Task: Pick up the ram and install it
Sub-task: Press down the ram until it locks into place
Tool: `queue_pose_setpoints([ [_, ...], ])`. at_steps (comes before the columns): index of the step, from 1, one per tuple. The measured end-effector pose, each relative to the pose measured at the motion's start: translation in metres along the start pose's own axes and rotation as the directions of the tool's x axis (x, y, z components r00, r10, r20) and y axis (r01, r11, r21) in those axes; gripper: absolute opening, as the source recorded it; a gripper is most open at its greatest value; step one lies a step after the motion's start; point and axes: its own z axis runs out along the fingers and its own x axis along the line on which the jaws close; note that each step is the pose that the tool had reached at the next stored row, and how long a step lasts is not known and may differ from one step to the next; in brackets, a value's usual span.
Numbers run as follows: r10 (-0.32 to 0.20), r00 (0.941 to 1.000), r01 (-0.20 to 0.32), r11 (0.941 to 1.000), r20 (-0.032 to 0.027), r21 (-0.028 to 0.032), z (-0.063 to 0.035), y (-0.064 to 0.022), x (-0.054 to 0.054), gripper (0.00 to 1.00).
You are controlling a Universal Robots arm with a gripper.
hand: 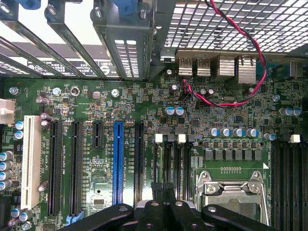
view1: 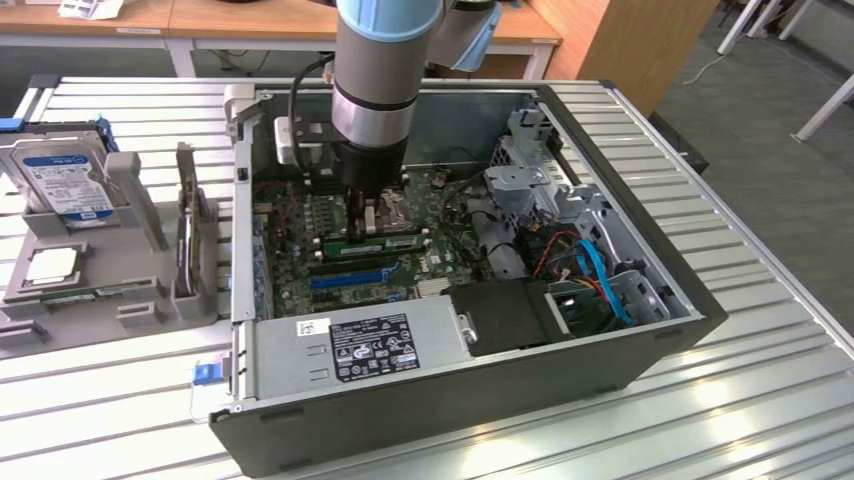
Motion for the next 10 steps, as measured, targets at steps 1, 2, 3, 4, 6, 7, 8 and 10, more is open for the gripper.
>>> queue_pose_setpoints([
  [1,0.000,1.0000,0.000,1.0000,0.0002,0.0000,0.0004,0.0000,0.0000,0.10],
  [2,0.000,1.0000,0.000,1.0000,0.0001,0.0000,0.0007,0.0000,0.0000,0.10],
  [3,0.000,1.0000,0.000,1.0000,0.0000,-0.0001,0.0009,0.0000,0.0001,0.10],
  [4,0.000,1.0000,0.000,1.0000,-0.0001,-0.0001,0.0010,0.0000,0.0001,0.10],
  [6,0.000,1.0000,0.000,1.0000,0.0000,-0.0001,0.0011,0.0000,0.0001,0.10],
  [7,0.000,1.0000,0.000,1.0000,0.0003,0.0000,0.0012,0.0000,0.0001,0.10],
  [8,0.000,1.0000,0.000,1.0000,0.0002,0.0000,0.0012,0.0000,0.0001,0.10],
  [10,0.000,1.0000,0.000,1.0000,0.0003,0.0000,0.0013,0.0000,0.0001,0.10],
])
